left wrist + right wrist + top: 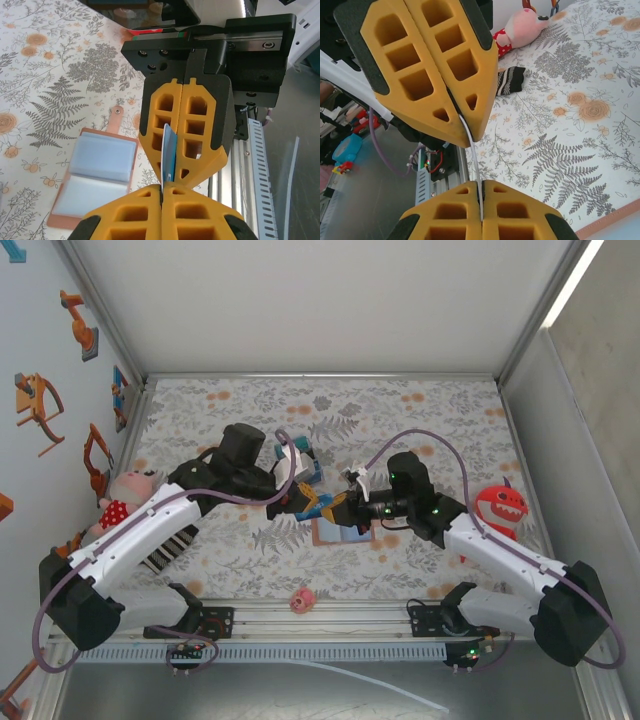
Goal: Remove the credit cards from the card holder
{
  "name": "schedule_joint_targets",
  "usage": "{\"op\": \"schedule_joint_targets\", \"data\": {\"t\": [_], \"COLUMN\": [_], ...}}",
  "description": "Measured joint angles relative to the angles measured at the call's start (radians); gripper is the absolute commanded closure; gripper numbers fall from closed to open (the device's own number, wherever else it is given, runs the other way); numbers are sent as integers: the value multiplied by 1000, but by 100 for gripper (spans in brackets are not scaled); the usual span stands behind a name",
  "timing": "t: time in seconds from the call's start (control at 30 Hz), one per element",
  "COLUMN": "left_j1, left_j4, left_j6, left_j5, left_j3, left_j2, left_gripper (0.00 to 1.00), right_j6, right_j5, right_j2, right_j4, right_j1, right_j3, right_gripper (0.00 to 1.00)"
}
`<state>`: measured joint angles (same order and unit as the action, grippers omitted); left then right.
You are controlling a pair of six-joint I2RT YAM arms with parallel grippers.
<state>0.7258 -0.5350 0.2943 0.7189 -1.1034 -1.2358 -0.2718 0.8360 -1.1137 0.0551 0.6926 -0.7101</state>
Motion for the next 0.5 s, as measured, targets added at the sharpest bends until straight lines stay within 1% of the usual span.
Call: {"op": "schedule_joint_targets", "data": {"t": [0.03,0.07,0.13,0.23,0.33,0.5], "left_j1": [-1,-2,-13,-56,-101,-159], "left_j4": [2,3,7,51,111,215], "left_j6": [2,3,5,6,10,51], "left_j5": [0,1,-9,-34,-70,-126], "left_j3": [0,0,1,14,37,47], "left_j2": [-2,-2,-2,-3,-13,-103], "left_gripper": [100,100,100,100,100,100], "right_j6": [4,11,22,34,38,34], "right_j5": [-10,-29,-69,-153,-262,-463], "right_j2": [2,5,17,47,82,134], "right_j4": [-3,-12,-39,-87,-140,-217], "right_j1": [0,2,2,3,3,3], "right_j3": [0,-2,-3,-5,-5,-5], "right_gripper": [70,61,51,49,45,42]}}
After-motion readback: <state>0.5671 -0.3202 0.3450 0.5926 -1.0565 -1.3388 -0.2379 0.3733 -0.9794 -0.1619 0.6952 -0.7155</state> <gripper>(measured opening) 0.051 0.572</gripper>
